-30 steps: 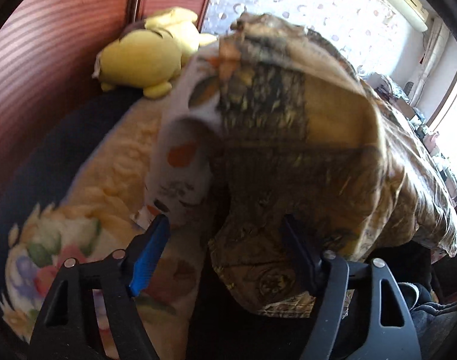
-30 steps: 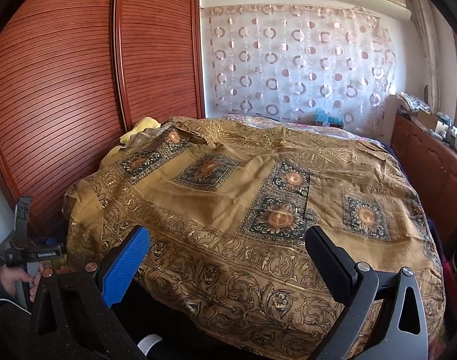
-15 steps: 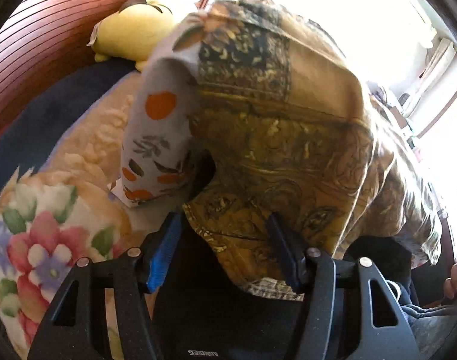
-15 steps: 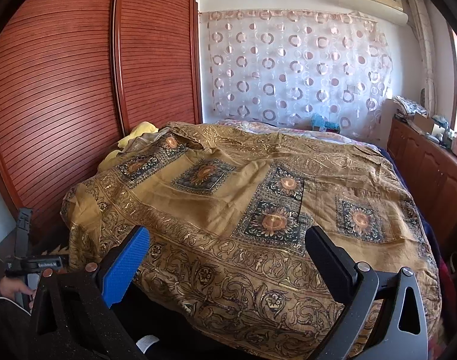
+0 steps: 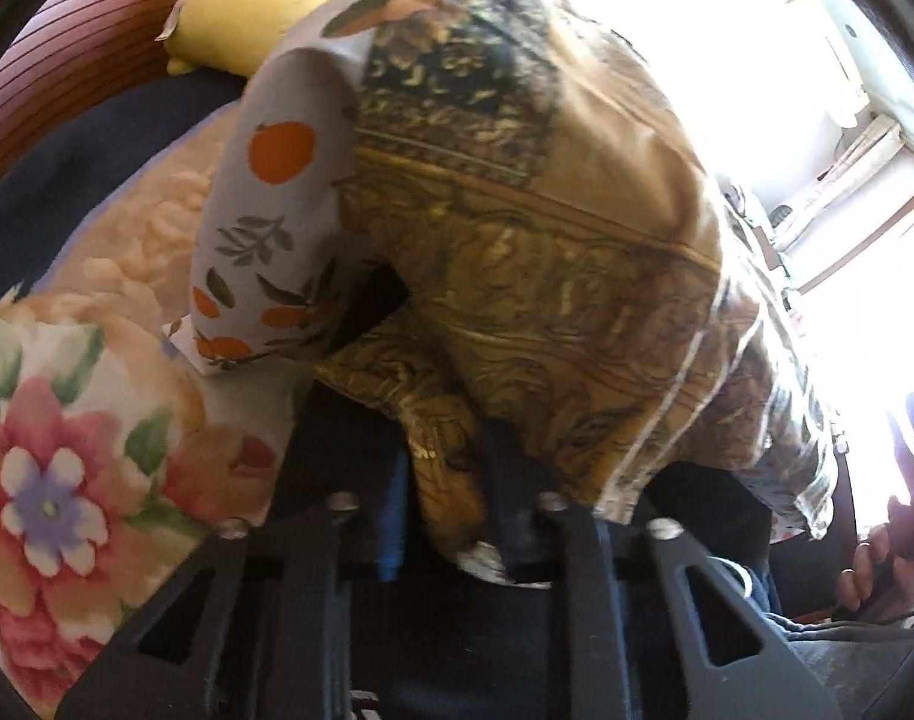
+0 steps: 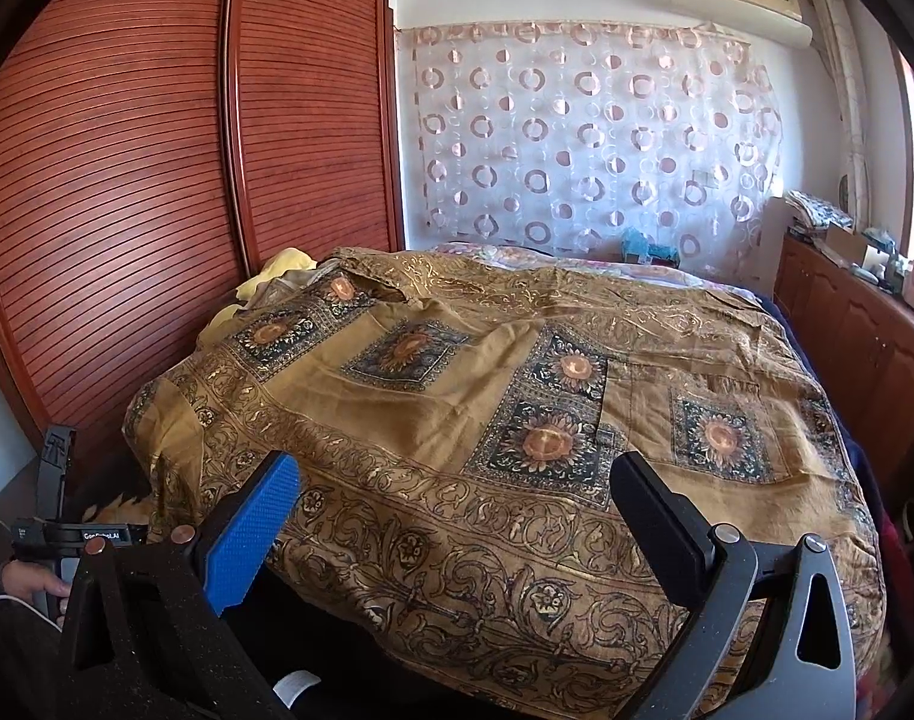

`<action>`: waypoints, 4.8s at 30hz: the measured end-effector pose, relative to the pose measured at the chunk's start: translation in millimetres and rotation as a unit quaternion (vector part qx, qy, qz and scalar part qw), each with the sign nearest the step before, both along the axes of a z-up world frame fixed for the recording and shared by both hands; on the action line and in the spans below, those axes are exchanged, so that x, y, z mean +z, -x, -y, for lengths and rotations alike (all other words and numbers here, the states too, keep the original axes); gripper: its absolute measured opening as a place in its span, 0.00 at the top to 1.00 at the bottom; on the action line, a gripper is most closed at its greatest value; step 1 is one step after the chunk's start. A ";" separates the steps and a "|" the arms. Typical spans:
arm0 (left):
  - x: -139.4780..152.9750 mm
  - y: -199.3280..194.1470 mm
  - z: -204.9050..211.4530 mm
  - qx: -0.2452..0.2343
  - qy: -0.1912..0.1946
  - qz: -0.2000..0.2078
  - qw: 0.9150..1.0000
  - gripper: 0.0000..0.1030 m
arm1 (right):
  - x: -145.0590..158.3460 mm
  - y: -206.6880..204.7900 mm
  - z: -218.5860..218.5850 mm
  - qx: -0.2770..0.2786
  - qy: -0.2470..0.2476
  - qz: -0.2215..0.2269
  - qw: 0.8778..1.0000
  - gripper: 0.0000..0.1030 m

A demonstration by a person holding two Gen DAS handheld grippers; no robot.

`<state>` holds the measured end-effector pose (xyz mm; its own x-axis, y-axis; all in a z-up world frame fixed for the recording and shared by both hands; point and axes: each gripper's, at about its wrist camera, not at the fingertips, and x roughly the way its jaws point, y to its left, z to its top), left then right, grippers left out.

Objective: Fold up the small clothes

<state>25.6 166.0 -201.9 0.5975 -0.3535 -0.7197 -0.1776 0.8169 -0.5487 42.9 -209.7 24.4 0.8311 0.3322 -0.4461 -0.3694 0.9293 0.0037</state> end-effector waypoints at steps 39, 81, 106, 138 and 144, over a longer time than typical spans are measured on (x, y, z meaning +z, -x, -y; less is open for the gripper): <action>210.0 -146.5 73.9 -0.151 -0.180 0.206 0.950 0.43 | -5.1 -55.1 -38.1 0.073 0.000 -0.032 0.997 0.00; 174.6 -278.2 -60.3 -0.100 -0.202 0.118 0.967 0.26 | 9.0 -305.1 -115.6 0.151 0.085 -0.090 0.981 0.06; 145.9 -447.0 -45.9 -0.160 -0.199 0.045 0.966 0.88 | -34.1 -396.2 -137.2 0.150 0.084 -0.117 0.978 0.06; 203.7 -292.1 -5.6 -0.203 -0.188 0.150 0.949 0.86 | -9.3 -453.3 -154.4 0.146 0.049 -0.075 0.985 0.11; 220.9 -313.9 -12.3 -0.165 -0.204 0.165 0.951 0.22 | -11.6 -455.1 -153.5 0.147 0.053 -0.076 0.985 0.11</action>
<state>339.5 178.3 19.0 0.7190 -0.2926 -0.6304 0.2524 0.9551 -0.1554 498.0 -56.2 12.8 0.6276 0.4929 -0.6027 -0.6251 0.7804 -0.0127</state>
